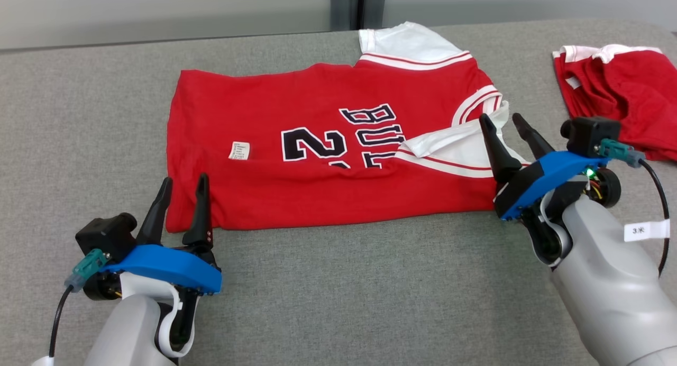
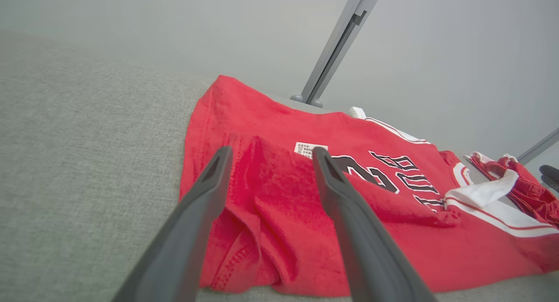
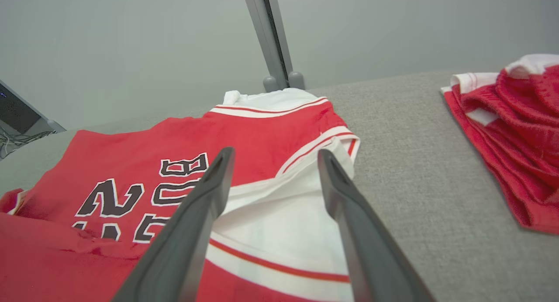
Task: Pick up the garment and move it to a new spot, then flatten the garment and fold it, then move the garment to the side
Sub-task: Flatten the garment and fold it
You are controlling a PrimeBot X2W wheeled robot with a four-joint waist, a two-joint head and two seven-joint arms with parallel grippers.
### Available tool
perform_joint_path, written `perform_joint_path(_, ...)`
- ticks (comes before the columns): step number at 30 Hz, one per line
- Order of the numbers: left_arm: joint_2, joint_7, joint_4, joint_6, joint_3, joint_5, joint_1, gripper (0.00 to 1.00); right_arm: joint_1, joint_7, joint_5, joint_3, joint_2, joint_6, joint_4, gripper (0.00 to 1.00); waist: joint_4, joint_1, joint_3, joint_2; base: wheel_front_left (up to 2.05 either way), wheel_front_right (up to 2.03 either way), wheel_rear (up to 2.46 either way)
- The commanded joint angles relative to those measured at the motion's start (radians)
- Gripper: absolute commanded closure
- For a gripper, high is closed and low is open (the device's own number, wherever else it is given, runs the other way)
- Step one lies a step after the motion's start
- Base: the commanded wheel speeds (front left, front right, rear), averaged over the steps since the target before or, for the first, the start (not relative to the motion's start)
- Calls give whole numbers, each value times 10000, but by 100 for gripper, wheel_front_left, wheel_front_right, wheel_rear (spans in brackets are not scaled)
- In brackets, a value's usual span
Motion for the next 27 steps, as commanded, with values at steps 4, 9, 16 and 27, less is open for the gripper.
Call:
perform_joint_path(4, 269, -306, 345, 214, -98, 527, 239, 0, 518, -450, -58, 544, -441, 5, 74, 0, -79, -1, -228, -2, 0, 0, 0)
perform_joint_path(9, 458, -455, 798, 388, -116, 877, 407, 0, 1014, -638, 17, 979, -764, 5, 47, 0, -202, -1, -332, -2, 0, 0, 0)
perform_joint_path(16, 467, -507, 1630, 358, -269, 1143, 120, 0, 1161, -699, 114, 1288, -775, 5, 345, 0, -293, -1, -226, -2, 0, 0, 0)
perform_joint_path(27, 494, -548, 2812, 584, -316, 1330, -366, 0, 853, -770, 151, 1537, -368, 5, 1298, 0, -302, -1, -37, -2, 0, 0, 0)
